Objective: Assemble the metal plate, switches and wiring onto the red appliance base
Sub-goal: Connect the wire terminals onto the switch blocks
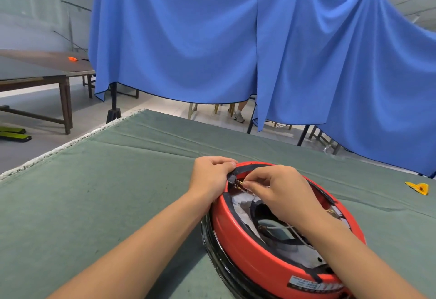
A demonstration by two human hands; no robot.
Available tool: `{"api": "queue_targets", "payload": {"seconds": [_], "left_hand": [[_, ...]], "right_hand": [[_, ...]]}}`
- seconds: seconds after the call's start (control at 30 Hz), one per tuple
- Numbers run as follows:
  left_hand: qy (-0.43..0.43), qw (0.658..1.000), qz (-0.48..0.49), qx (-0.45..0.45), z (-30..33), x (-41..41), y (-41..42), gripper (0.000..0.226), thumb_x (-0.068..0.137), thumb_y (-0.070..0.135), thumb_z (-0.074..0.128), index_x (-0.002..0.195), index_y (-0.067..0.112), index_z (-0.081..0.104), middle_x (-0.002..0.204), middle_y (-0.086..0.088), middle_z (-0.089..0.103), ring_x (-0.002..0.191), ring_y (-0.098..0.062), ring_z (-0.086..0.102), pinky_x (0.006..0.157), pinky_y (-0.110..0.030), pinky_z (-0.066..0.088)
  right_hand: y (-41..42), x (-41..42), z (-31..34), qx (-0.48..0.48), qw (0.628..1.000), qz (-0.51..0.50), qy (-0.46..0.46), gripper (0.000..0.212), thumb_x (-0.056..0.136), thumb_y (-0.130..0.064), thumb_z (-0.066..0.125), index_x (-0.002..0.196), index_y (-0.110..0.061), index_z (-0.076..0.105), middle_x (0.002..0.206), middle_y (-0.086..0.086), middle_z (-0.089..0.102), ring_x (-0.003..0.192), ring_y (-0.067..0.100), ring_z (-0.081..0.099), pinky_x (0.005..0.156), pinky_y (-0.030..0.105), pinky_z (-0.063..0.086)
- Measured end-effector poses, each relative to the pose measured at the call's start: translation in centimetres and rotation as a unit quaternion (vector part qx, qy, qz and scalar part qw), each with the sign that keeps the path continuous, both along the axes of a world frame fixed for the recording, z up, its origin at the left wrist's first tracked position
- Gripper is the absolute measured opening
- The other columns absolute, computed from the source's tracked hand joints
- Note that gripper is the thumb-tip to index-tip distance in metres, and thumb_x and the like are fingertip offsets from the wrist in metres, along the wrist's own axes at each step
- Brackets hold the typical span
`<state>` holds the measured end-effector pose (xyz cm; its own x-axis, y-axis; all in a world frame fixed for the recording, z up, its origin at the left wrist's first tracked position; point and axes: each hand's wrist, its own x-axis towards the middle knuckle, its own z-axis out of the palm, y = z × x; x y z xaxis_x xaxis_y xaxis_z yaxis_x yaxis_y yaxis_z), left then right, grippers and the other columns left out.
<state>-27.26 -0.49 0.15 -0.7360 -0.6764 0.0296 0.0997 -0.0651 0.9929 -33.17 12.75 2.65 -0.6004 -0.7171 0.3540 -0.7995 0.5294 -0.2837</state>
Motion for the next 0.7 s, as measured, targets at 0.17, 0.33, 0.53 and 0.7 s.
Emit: {"api": "queue_targets", "payload": {"seconds": [0.17,0.33,0.53,0.7], "left_hand": [[0.0,1.0,0.001,0.003,0.0,0.04,0.01,0.021,0.085,0.003,0.063,0.07,0.014,0.073,0.072,-0.01,0.071,0.07,-0.023,0.066,0.082,-0.039,0.055],[-0.001,1.0,0.001,-0.005,0.01,0.02,0.11,0.021,0.085,0.003,0.063,0.071,0.015,0.072,0.072,-0.008,0.071,0.07,-0.021,0.066,0.083,-0.039,0.055],[-0.006,1.0,0.002,-0.022,0.02,0.1,0.05,0.021,0.086,0.006,0.063,0.071,0.017,0.072,0.077,-0.009,0.072,0.079,-0.025,0.069,0.086,-0.042,0.055],[-0.005,1.0,0.004,-0.028,-0.11,0.04,0.03,0.022,0.086,0.006,0.063,0.07,0.018,0.072,0.076,-0.007,0.072,0.079,-0.024,0.068,0.087,-0.043,0.054]], "right_hand": [[-0.15,-0.03,0.0,0.002,1.0,0.002,0.009,0.011,0.089,-0.037,0.064,0.086,-0.032,0.074,0.075,-0.016,0.069,0.076,0.004,0.062,0.068,0.027,0.05],[-0.14,-0.09,-0.05,0.001,1.0,0.007,0.014,0.011,0.088,-0.037,0.064,0.086,-0.033,0.073,0.068,-0.017,0.062,0.07,0.003,0.057,0.064,0.026,0.046],[-0.34,0.04,0.01,0.005,0.999,-0.002,0.048,0.012,0.089,-0.039,0.062,0.088,-0.034,0.072,0.083,-0.015,0.071,0.084,0.004,0.063,0.068,0.026,0.046],[-0.58,0.19,0.04,0.026,0.996,0.006,0.09,0.014,0.09,-0.038,0.059,0.092,-0.033,0.071,0.089,-0.013,0.07,0.089,0.01,0.059,0.065,0.026,0.031]]}}
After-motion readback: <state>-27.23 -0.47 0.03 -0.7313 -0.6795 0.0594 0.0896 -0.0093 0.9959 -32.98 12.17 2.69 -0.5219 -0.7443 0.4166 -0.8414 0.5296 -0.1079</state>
